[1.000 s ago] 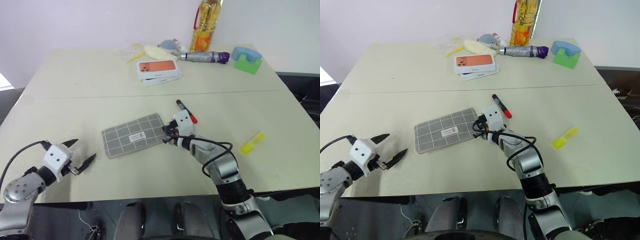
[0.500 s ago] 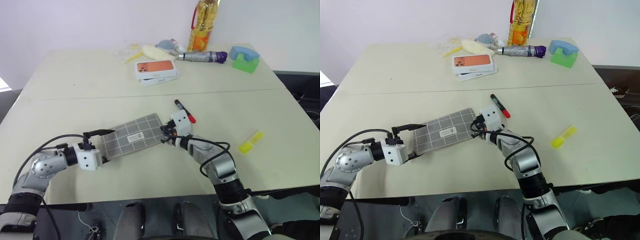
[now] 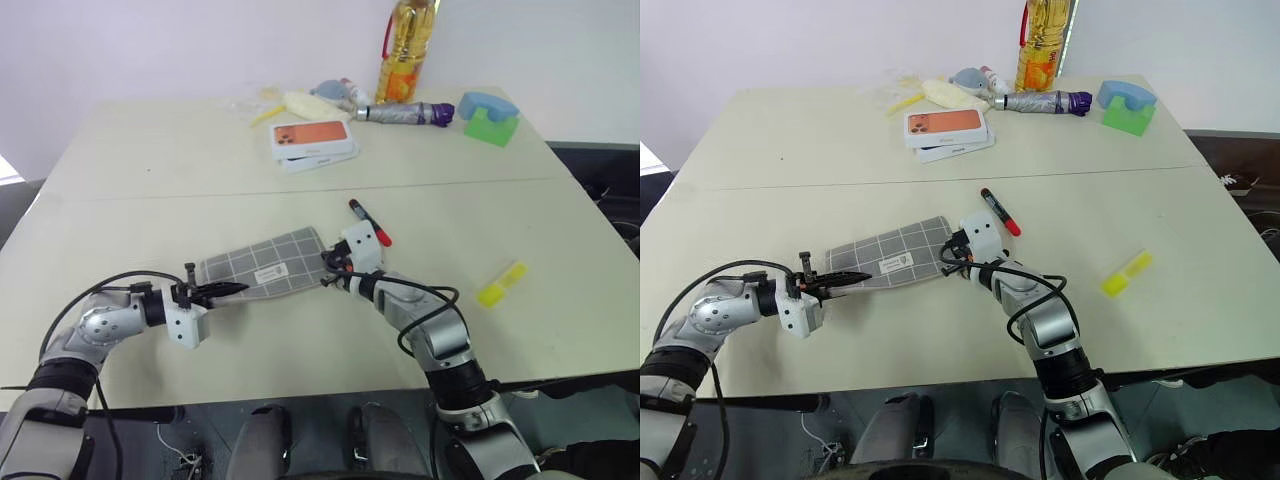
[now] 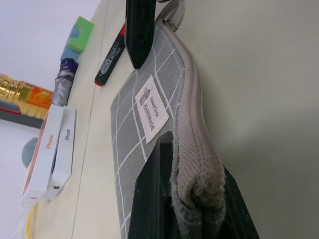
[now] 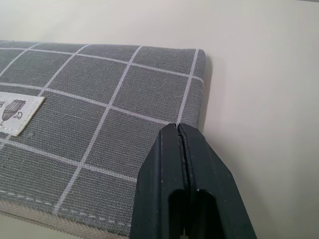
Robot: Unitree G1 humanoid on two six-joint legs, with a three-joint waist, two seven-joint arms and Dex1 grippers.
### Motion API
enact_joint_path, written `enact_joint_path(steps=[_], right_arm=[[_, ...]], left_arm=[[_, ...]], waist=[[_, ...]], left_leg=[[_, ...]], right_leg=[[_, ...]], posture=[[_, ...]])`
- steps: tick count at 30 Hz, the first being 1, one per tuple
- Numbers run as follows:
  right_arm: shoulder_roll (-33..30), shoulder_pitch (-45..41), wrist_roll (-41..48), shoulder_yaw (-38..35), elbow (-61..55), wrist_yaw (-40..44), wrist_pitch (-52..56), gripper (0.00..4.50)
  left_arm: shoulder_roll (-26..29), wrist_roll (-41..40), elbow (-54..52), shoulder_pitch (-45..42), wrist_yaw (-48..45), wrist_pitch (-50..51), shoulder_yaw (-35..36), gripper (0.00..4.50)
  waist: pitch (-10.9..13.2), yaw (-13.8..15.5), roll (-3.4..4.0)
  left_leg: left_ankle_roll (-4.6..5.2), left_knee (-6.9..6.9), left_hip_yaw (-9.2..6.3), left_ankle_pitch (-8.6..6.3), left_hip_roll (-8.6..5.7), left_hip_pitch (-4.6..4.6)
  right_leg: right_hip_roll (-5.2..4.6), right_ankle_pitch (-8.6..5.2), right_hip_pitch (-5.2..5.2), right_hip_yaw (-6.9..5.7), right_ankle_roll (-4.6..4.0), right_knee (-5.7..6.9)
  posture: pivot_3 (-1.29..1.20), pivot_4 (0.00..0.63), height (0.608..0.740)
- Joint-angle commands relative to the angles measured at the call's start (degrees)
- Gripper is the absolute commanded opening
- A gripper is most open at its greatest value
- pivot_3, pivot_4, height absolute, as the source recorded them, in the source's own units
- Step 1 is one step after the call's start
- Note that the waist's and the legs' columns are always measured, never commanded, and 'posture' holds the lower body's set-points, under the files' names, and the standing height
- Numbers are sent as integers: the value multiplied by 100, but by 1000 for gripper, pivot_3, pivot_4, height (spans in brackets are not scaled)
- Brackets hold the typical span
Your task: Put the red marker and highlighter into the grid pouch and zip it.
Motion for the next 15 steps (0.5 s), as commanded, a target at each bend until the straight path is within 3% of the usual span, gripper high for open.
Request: enact_joint_path(steps=[1, 4, 11, 15], right_arm=[[-176, -114, -69, -259, -330, -19, -214, 0], [-540, -202, 85, -594, -772, 175, -210, 884], [-1600, 137, 299, -1070, -1691, 715, 66, 4468], [-1705, 383, 413, -979, -1865, 848, 186, 4468]], left_arm=[[-142, -685, -299, 187, -57, 697, -22, 40], [-345, -1505, -1116, 461, -111, 1969, 120, 0], [-750, -2106, -2856, 992, 246, 4112, 442, 0], [-1012, -2134, -3421, 1183, 356, 4637, 495, 0]], waist=[[1, -3, 1], [6, -1, 2], [9, -24, -1], [9, -39, -1]], left_leg=[[0, 0, 0, 0, 0, 0], [0, 2, 0, 0, -1, -6], [0, 1, -26, 0, 0, -13], [0, -1, -24, 0, 0, -11]], right_leg=[[-1, 0, 0, 0, 0, 0], [-5, 0, -2, 1, 1, -1], [2, 0, -9, 1, 3, -3], [5, 0, -10, 2, 2, -3]], posture=[[0, 150, 740], [0, 150, 740], [0, 150, 740], [0, 150, 740]])
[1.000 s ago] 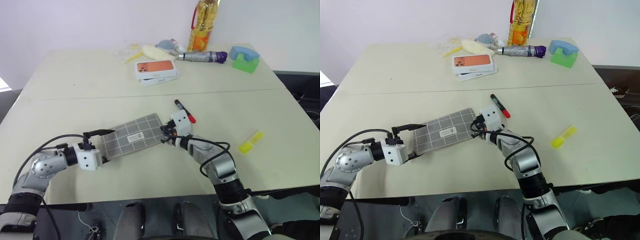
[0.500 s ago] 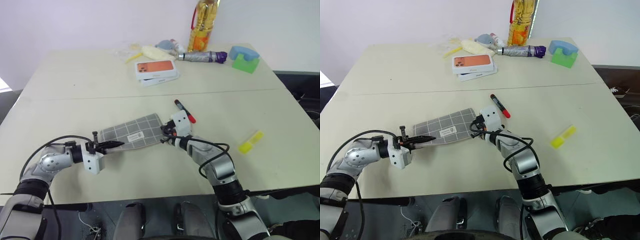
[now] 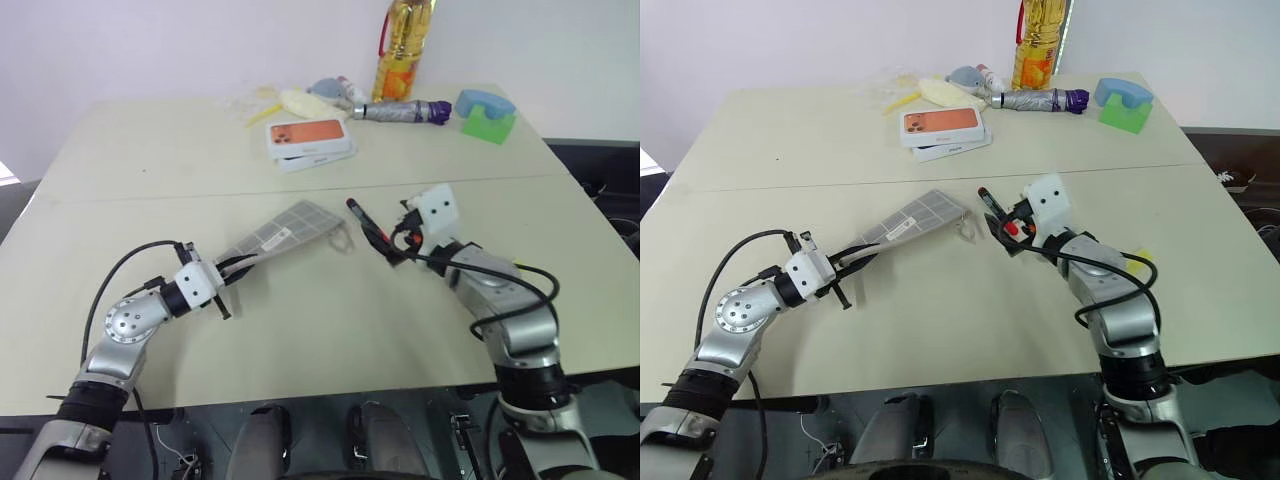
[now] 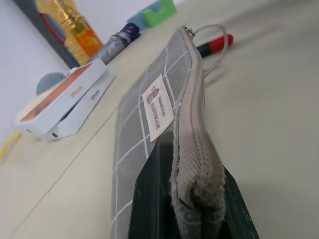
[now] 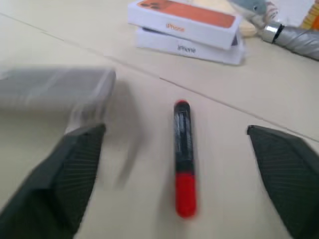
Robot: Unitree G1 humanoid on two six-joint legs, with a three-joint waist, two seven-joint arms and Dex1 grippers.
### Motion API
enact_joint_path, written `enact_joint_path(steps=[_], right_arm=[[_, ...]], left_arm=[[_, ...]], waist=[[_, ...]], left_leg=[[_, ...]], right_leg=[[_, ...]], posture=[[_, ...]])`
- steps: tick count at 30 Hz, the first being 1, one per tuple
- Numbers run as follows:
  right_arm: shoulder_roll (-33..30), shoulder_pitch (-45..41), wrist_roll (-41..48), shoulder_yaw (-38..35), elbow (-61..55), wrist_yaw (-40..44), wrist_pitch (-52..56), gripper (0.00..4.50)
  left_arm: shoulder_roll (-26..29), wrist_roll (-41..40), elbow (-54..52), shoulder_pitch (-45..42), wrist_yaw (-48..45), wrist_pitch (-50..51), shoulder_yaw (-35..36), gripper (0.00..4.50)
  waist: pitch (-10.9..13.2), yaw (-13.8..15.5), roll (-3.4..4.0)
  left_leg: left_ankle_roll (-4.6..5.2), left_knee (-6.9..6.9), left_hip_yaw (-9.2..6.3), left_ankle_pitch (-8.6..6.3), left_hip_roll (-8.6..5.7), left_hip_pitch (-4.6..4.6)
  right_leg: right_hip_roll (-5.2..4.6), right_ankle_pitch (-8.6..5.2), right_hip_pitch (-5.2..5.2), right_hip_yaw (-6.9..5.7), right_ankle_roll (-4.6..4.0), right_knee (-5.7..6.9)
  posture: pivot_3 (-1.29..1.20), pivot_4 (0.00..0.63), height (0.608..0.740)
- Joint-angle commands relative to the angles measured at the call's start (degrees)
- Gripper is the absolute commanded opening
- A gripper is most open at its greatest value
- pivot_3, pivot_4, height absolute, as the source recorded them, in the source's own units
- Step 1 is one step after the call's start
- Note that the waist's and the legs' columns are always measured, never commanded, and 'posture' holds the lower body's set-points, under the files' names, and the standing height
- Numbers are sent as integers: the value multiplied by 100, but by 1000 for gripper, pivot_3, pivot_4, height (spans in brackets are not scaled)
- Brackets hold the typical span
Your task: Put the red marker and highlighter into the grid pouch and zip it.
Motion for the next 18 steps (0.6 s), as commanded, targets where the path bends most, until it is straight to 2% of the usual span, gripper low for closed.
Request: enact_joint_path(steps=[1, 9, 12, 18], right_arm=[[10, 64, 116, 118, -287, 97, 49, 4468], [477, -247, 47, 298, 80, -174, 129, 4468], [584, -355, 4, 339, 242, -228, 59, 3637], [653, -431, -25, 493, 233, -186, 15, 518]], left_arm=[[-171, -143, -609, 136, 101, 416, 126, 0], [-408, -31, -955, 216, 27, 727, 182, 0], [-443, -16, -965, 212, -16, 737, 200, 0], [-510, 21, -936, 175, -61, 729, 195, 0]], waist=[[1, 2, 2], [1, 17, 2], [1, 25, 2], [1, 22, 2]], left_leg=[[0, 0, 0, 0, 0, 0], [0, 3, -1, 0, -1, 0], [0, 3, -1, 0, -2, 0], [0, 2, -1, 0, -2, -1]], right_leg=[[1, 0, 0, 0, 0, 0], [0, 0, 1, 1, -1, 0], [0, 0, 0, 1, -1, 0], [0, 0, 0, 1, -1, -1]], posture=[[0, 150, 740], [0, 150, 740], [0, 150, 740], [0, 150, 740]])
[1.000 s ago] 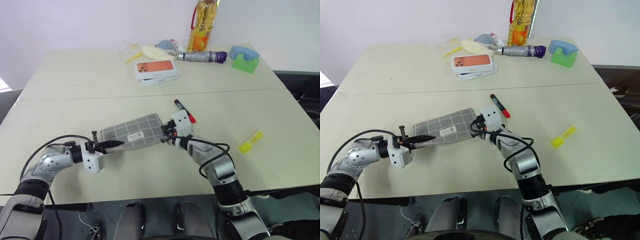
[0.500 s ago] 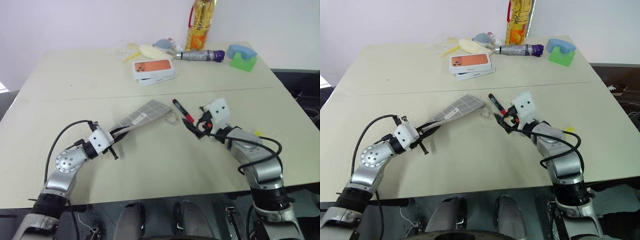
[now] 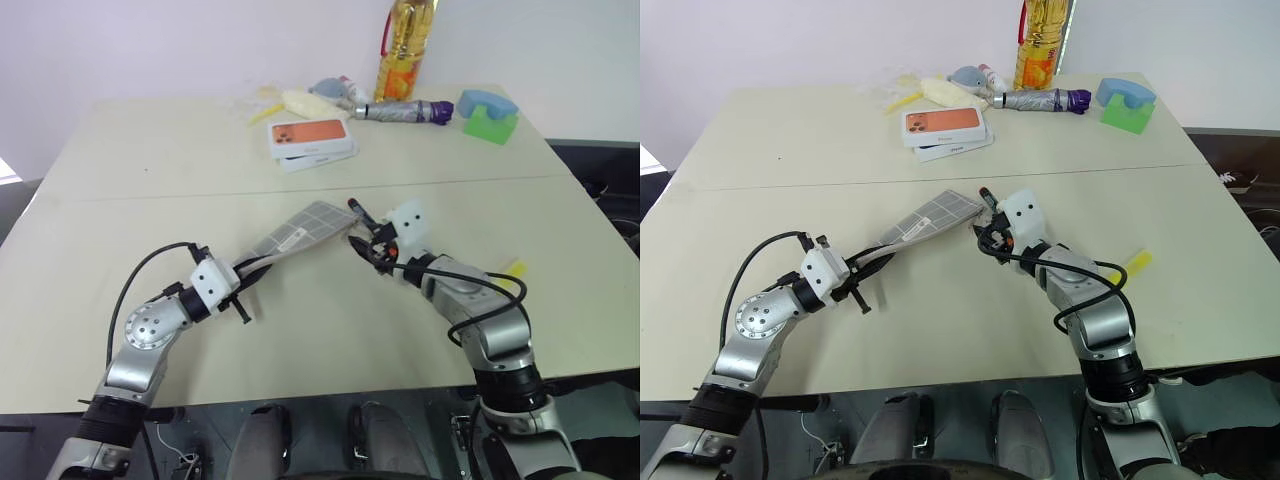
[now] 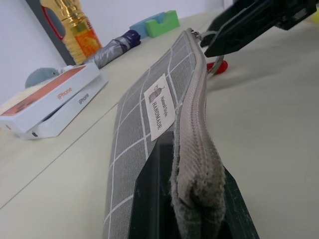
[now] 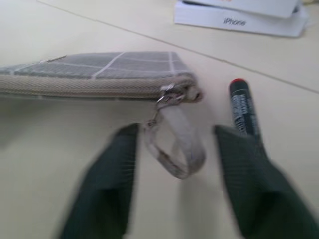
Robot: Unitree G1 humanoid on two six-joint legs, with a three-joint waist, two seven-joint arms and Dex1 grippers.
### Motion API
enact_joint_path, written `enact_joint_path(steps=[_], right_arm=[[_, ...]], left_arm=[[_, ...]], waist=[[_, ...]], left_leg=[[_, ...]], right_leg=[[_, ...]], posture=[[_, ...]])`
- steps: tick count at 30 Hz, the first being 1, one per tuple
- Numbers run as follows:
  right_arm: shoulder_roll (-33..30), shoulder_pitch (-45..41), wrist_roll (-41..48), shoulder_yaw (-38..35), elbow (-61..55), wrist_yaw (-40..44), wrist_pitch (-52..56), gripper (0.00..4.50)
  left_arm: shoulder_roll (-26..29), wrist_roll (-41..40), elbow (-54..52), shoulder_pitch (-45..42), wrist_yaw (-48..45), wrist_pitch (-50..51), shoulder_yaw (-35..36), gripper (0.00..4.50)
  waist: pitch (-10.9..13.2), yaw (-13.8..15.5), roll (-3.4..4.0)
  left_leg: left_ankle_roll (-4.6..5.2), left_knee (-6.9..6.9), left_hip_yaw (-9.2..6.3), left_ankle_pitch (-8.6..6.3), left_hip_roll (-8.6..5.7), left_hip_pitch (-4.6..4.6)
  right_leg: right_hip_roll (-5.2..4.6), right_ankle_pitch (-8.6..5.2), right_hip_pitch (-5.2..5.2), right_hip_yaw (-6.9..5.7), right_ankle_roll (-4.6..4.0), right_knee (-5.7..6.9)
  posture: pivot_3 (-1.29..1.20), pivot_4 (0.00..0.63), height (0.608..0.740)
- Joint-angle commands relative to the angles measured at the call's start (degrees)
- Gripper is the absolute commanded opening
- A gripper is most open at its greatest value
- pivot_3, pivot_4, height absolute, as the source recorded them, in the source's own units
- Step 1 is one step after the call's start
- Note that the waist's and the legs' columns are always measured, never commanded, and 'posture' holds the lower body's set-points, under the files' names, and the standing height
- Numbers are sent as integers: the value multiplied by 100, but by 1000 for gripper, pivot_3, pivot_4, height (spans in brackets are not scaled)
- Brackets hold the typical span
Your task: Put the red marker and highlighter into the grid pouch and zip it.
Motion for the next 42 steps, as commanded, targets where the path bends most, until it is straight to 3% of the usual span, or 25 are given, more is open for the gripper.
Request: enact_joint_path(steps=[1, 9, 18, 23, 28, 37, 42], right_arm=[[27, -167, -8, 72, -211, 25, -135, 61], [-180, -256, -268, 727, -643, 223, -64, 61], [-281, -605, -473, 1662, -1096, 591, 71, 61], [-330, -709, -644, 2031, -1149, 734, 110, 61], [-420, -693, -779, 1937, -1173, 757, 192, 61], [-851, -489, -741, 1176, -1180, 865, 206, 61], [-919, -485, -716, 1115, -1127, 967, 133, 61]], left_arm=[[-55, 23, -182, -63, -22, -14, 119, 0], [-391, 242, -183, -152, 182, 284, -29, 0], [-1216, 524, -337, -354, 608, 769, -328, 0], [-1676, 298, -581, -519, 796, 1123, -291, 0], [-1751, -5, -805, -613, 802, 1526, -42, 0], [-1219, -276, -883, -424, 426, 1681, 377, 0], [-1182, -291, -929, -414, 421, 1716, 396, 0]], waist=[[0, -2, 0], [0, -2, 0], [0, -2, -2], [0, 9, -3], [0, 3, -3], [1, 3, -5], [1, 4, -5]], left_leg=[[0, 0, 0, 0, 0, 0], [0, 0, -1, 0, -1, 0], [0, 4, -4, 0, -3, -1], [0, 6, -6, 0, -5, -1], [0, 6, -8, 0, -5, -2], [0, 6, -10, 0, -4, -2], [0, 6, -11, 0, -5, -2]], right_leg=[[0, 0, 0, 0, 0, 0], [0, 0, 0, 0, 0, 0], [2, 0, 1, -1, 0, 1], [1, 0, 2, -2, 1, 0], [2, 0, 2, -2, 0, 1], [1, 0, 4, -3, 0, 0], [2, 0, 3, -3, 0, 0]], posture=[[0, 150, 740], [0, 150, 740], [0, 150, 740], [0, 150, 740], [0, 150, 740], [0, 150, 740], [0, 150, 740]])
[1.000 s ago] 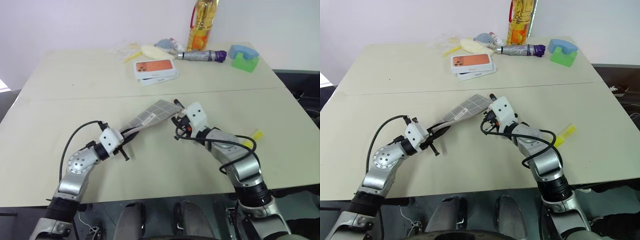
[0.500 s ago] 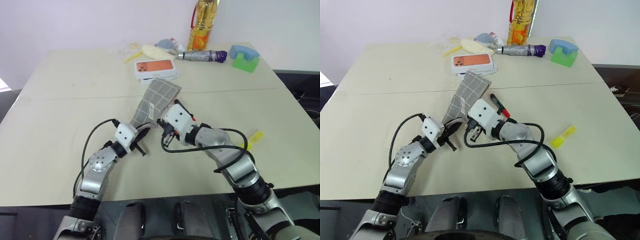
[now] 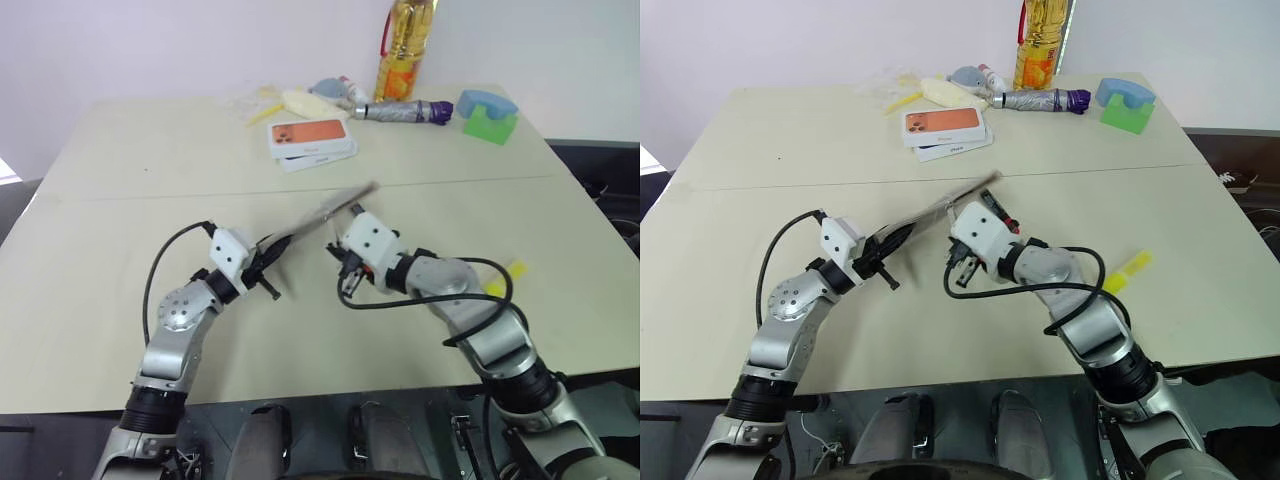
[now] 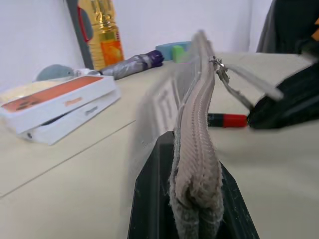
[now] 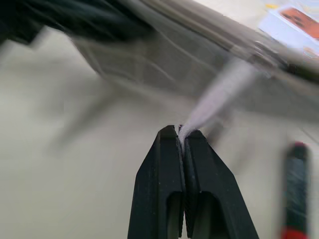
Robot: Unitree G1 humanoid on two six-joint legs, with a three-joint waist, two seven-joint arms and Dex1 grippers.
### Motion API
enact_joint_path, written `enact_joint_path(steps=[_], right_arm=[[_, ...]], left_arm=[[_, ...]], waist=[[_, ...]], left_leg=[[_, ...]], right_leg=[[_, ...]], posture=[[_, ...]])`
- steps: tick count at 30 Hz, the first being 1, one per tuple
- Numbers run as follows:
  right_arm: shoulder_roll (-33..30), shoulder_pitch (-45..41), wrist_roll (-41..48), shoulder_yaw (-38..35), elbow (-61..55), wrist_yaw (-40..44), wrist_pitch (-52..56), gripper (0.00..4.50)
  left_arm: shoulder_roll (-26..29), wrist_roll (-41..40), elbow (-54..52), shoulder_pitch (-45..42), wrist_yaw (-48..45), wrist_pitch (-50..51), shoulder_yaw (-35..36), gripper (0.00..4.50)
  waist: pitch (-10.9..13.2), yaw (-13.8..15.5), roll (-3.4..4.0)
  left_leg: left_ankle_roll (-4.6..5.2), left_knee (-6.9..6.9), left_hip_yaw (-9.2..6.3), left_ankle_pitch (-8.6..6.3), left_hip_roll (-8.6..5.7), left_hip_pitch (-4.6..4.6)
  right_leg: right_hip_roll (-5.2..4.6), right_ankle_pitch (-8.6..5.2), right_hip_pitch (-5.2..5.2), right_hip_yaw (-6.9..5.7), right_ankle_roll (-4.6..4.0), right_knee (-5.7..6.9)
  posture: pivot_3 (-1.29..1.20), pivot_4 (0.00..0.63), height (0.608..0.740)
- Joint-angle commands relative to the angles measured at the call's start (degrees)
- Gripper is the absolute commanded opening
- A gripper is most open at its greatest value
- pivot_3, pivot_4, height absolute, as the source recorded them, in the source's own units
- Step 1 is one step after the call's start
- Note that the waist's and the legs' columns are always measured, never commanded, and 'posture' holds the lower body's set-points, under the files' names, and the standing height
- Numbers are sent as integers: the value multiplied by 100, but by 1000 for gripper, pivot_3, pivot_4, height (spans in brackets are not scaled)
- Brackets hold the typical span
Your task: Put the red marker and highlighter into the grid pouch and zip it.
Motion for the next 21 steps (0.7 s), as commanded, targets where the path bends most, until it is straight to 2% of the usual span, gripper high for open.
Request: enact_joint_path(steps=[1, 13, 21], right_arm=[[19, -55, 67, -9, -167, 84, -106, 61], [471, -318, 46, 774, -509, 247, 111, 61], [311, -594, -74, 1099, -476, 521, 8, 61]], left_arm=[[-28, -73, -283, -31, 20, -10, 39, 0], [-593, 658, 86, -285, 440, -300, -516, 0], [-898, 983, 506, -510, 650, -549, -693, 0]], waist=[[0, -1, 0], [0, 10, 0], [0, 5, -1]], left_leg=[[0, 0, 0, 0, 0, 0], [0, 2, -2, 0, -4, 0], [0, 3, -4, 0, -7, 0]], right_leg=[[0, 0, 0, 0, 0, 0], [0, 0, 2, 0, 0, 0], [2, 0, 2, -2, 0, 0]], posture=[[0, 150, 740], [0, 150, 740], [0, 150, 740]])
